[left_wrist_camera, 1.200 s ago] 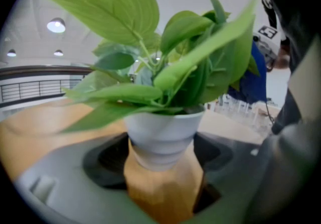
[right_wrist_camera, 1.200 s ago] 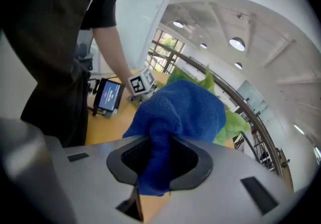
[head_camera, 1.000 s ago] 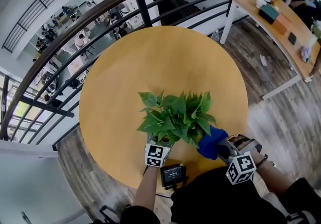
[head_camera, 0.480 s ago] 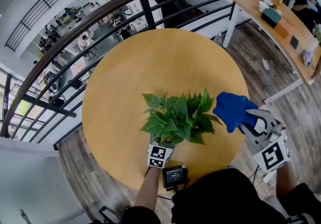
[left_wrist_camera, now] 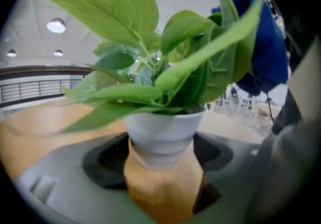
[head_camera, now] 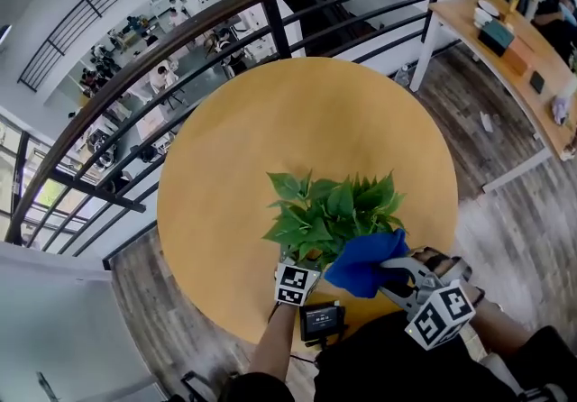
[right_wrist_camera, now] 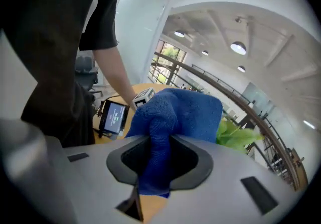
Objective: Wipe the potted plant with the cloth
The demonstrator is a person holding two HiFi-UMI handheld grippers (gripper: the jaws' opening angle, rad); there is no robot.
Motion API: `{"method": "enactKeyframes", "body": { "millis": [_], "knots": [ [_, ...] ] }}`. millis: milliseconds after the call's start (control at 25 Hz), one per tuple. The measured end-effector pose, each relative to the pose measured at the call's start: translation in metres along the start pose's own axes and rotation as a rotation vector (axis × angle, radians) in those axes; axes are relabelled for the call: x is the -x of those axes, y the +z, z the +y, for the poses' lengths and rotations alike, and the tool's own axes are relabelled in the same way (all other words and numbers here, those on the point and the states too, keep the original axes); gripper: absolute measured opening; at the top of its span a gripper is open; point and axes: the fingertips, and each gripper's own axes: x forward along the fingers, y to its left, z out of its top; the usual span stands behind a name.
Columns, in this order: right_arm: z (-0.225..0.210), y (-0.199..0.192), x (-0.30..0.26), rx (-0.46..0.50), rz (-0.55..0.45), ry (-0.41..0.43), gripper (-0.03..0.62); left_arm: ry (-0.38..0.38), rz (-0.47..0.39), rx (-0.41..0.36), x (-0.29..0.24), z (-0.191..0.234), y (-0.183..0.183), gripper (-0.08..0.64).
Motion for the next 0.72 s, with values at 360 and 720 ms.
{"method": "enactKeyframes", "body": {
  "millis": [360,720],
  "knots": [
    [0.043,-0.135,-0.036,-0.189,0.285,0.116,0.103,0.006,0.000,-0.002,0.000,0.003,-0.002,0.394],
    [-0.013,-0.144,0.001,-0.337,0.204,-0.025,0.102,0.006,0.001,-0.004,0.000,0.005,-0.001,0.394]
  ]
}}
